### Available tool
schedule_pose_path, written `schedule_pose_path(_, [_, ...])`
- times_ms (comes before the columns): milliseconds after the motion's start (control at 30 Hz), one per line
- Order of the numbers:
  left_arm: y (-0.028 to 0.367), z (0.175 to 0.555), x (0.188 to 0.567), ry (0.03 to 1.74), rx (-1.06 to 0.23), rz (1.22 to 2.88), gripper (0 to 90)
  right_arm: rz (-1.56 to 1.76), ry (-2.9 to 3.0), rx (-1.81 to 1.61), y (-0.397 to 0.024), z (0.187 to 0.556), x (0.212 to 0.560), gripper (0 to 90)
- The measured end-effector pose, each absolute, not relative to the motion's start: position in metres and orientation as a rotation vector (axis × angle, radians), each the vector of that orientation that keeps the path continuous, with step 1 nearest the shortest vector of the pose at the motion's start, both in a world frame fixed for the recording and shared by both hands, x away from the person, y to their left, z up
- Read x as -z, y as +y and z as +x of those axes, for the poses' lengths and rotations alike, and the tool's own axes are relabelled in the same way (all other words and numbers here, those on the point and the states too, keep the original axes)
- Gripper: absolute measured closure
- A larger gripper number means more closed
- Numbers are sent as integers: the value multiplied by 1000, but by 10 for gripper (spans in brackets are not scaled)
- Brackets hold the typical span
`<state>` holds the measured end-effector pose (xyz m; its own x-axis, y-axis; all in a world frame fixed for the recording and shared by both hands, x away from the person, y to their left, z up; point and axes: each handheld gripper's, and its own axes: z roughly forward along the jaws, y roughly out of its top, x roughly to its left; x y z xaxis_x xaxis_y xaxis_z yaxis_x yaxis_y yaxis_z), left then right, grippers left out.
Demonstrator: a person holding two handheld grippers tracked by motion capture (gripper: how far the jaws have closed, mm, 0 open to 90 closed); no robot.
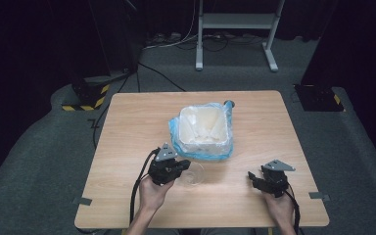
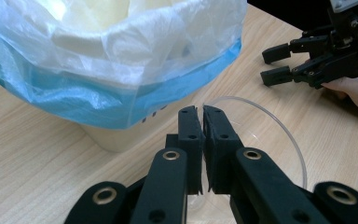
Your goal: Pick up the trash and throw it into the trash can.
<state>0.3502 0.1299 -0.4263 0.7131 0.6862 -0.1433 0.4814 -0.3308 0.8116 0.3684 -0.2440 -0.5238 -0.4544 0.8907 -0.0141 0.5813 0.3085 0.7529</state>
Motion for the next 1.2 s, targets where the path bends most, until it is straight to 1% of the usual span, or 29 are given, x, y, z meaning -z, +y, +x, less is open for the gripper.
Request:
schedule_pose_path(433, [134,351,408,881,-270,1992,861,1308,2150,-965,-244,368,524,383])
schedule_pose_path(1200, [143,358,359,848,-237,1936,861,1310,2148,-963,-244,369,524,374])
